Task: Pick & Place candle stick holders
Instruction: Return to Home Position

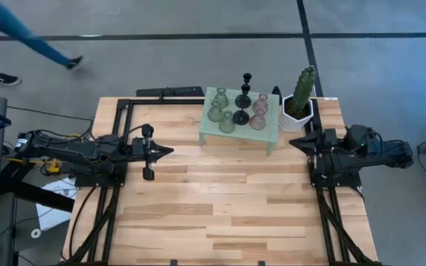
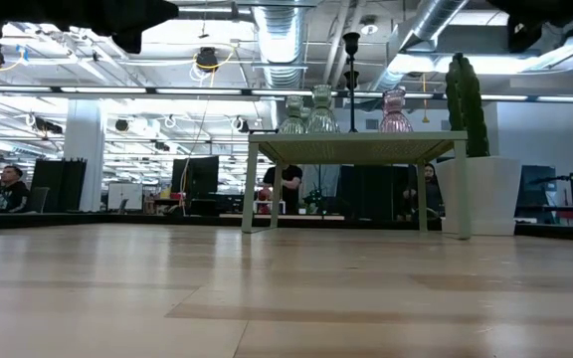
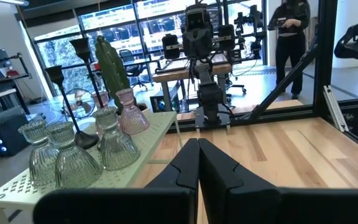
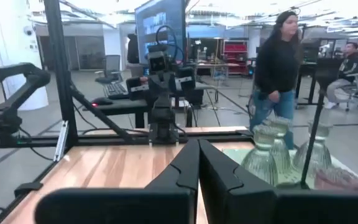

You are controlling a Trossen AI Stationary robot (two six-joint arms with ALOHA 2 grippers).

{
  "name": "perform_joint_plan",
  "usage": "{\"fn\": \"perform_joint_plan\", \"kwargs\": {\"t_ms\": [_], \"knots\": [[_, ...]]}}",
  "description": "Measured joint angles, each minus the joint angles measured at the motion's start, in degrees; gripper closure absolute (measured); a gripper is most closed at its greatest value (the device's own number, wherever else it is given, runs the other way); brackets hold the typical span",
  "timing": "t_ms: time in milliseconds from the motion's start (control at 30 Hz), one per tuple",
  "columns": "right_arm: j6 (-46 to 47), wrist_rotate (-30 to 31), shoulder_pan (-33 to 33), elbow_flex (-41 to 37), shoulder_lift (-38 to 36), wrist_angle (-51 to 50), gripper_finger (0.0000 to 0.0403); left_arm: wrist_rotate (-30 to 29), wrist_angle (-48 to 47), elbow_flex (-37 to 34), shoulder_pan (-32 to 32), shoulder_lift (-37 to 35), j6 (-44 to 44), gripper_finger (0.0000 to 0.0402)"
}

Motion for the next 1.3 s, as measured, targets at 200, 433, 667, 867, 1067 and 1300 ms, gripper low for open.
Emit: {"fn": "perform_joint_plan", "kwargs": {"t_ms": [200, 433, 667, 867, 1067, 1300], "knots": [[0.0, -1.8, 0.0, 0.0, -3.4, -4.8, 0.0403, 0.0, 0.5, 0.0, 0.0, 0.0, 0.0, 0.0397], [0.9, -1.5, 0.0, 0.0, -8.0, -8.1, 0.0403, -0.1, 0.8, 0.0, 0.0, 0.0, 0.0, 0.0396], [2.4, -2.2, 0.0, -5.9, -7.9, -4.2, 0.0403, -0.2, 0.9, 0.0, 0.0, 0.0, 0.0, 0.0396], [3.4, -4.2, 0.0, -17.2, -7.9, 7.2, 0.0403, -0.2, 0.9, 0.0, 0.0, 0.0, 0.0, 0.0396], [3.1, -10.9, 0.0, -24.9, -7.9, 17.5, 0.0403, -0.2, 0.9, 0.1, 0.0, 0.0, 0.0, 0.0396], [3.0, -12.1, 0.0, -25.5, -8.0, 17.5, 0.0403, -0.2, 0.9, 0.1, 0.0, 0.0, 1.8, 0.0396]]}}
